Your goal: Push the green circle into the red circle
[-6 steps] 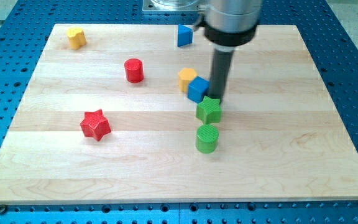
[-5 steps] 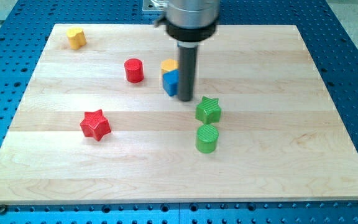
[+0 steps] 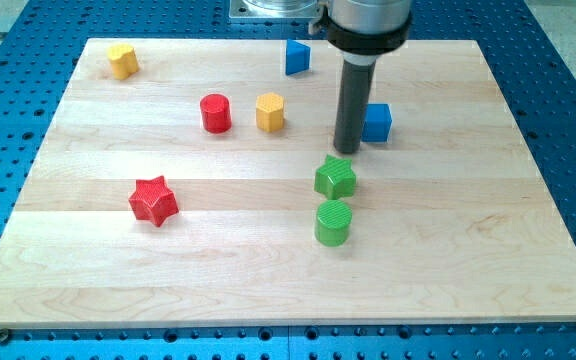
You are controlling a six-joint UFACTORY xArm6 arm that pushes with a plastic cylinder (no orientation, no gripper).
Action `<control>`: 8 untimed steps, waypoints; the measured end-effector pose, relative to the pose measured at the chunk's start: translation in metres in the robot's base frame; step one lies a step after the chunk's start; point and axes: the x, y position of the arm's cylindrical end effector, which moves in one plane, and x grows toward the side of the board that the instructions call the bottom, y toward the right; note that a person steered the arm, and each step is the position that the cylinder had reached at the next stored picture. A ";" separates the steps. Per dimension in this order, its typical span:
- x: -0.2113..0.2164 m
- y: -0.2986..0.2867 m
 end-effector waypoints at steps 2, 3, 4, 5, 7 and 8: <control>-0.135 0.039; -0.145 0.034; -0.148 -0.020; -0.167 0.058; -0.127 0.044; -0.112 0.043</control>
